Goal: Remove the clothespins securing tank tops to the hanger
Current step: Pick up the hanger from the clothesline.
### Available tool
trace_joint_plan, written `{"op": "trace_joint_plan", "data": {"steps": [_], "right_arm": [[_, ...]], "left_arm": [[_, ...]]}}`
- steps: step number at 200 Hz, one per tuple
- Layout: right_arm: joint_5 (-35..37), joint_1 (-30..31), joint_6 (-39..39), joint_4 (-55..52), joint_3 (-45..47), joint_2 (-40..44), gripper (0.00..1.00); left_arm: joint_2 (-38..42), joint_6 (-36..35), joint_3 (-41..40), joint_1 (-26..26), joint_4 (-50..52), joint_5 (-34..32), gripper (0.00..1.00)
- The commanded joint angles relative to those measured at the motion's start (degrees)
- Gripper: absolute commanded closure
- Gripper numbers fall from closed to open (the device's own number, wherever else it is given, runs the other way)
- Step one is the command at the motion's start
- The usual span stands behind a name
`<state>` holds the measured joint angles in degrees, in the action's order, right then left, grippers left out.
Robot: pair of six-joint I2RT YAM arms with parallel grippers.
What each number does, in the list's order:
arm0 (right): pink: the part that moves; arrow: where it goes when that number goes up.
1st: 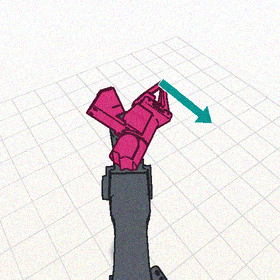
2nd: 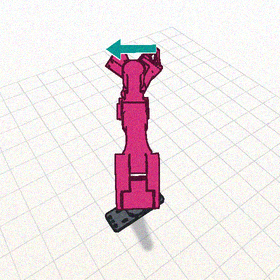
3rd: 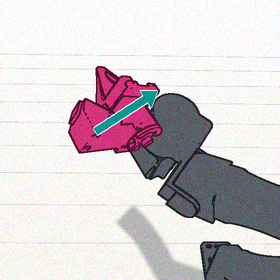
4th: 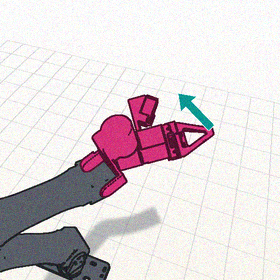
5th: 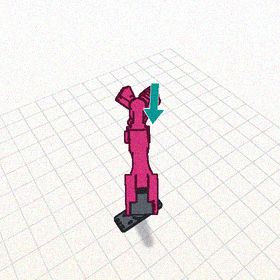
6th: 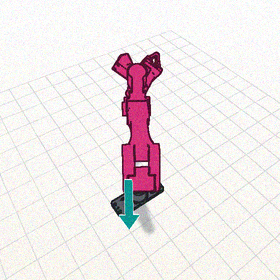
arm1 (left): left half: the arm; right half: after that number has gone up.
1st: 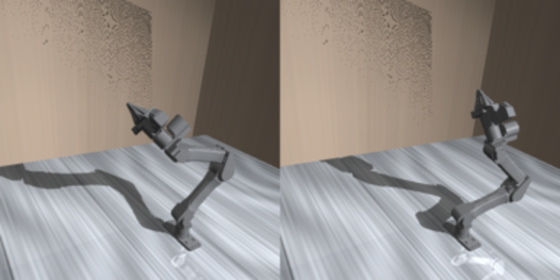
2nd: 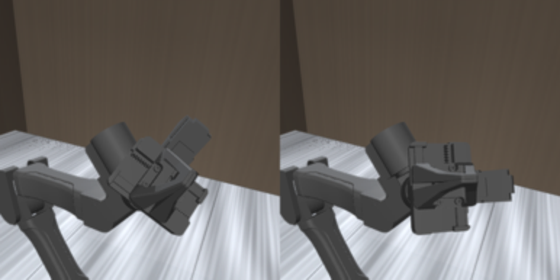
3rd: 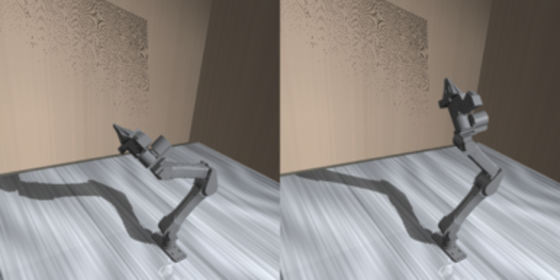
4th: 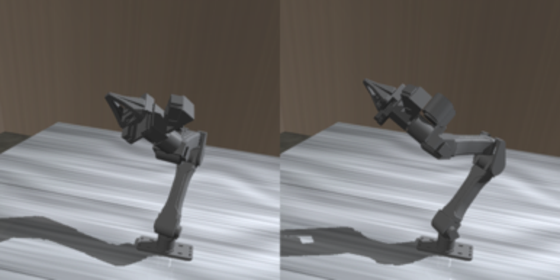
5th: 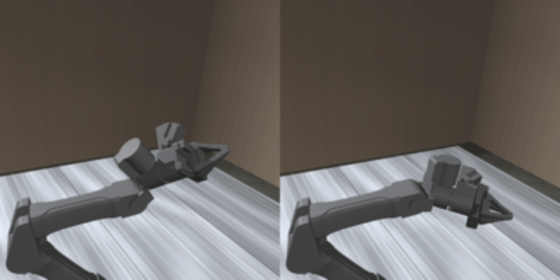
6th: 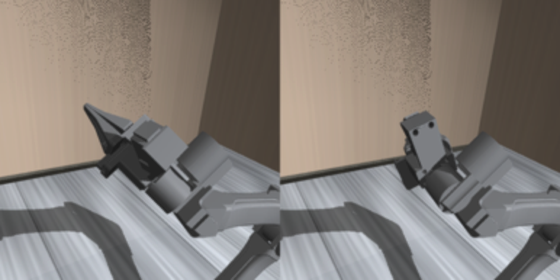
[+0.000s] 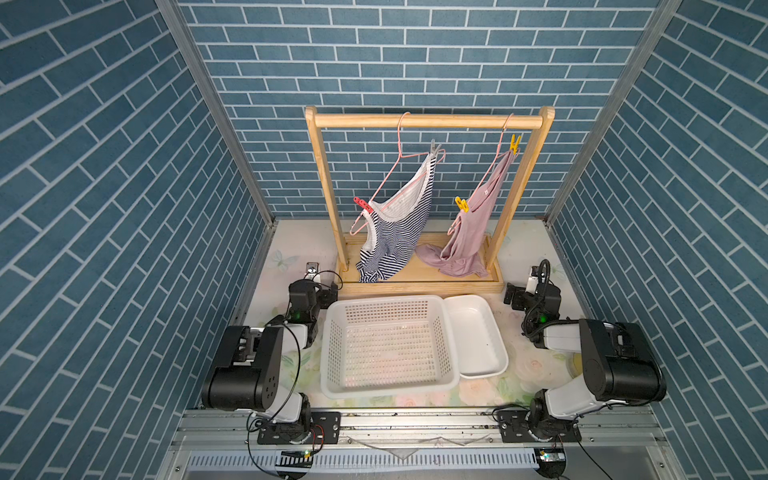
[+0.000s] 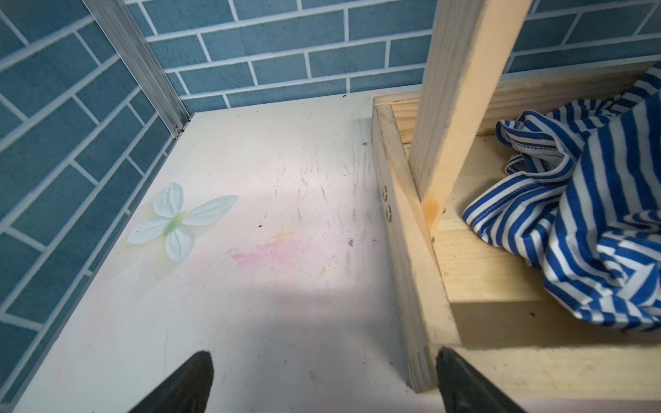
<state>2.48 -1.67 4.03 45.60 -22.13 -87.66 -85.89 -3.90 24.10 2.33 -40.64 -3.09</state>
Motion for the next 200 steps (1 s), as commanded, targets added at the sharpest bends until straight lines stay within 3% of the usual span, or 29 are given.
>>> {"op": "trace_joint_plan", "data": {"steps": [1, 35, 72, 94, 126, 200], "right_arm": [[-0.51, -0.42, -1.6, 0.63, -1.41, -0.06, 0.01], [0.01, -0.35, -1.66, 0.55, -1.18, 0.63, 0.01], [3.59, -0.18, 2.21, -22.17, -9.11, 9.22, 0.01], [1.46, -0.07, 4.57, -27.34, -10.53, 11.1, 0.01], [6.57, 0.27, 6.76, -35.25, -12.72, 15.49, 0.01], [-6.05, 0.24, 14.64, -54.98, -19.45, 28.44, 0.01]], "left_arm": [[0.11, -0.32, 1.21, -0.47, 0.3, 0.72, 0.01], [4.21, -0.22, 1.8, -0.47, 4.19, 0.52, 0.01], [22.34, 2.15, 1.93, -0.39, 14.86, 0.62, 0.01], [28.62, 4.2, 2.35, -0.31, 20.09, 1.06, 0.01], [38.66, 6.38, 0.63, -0.31, 23.71, 1.62, 0.01], [51.64, 12.3, 6.3, -0.28, 35.24, 12.16, 0.01]]}}
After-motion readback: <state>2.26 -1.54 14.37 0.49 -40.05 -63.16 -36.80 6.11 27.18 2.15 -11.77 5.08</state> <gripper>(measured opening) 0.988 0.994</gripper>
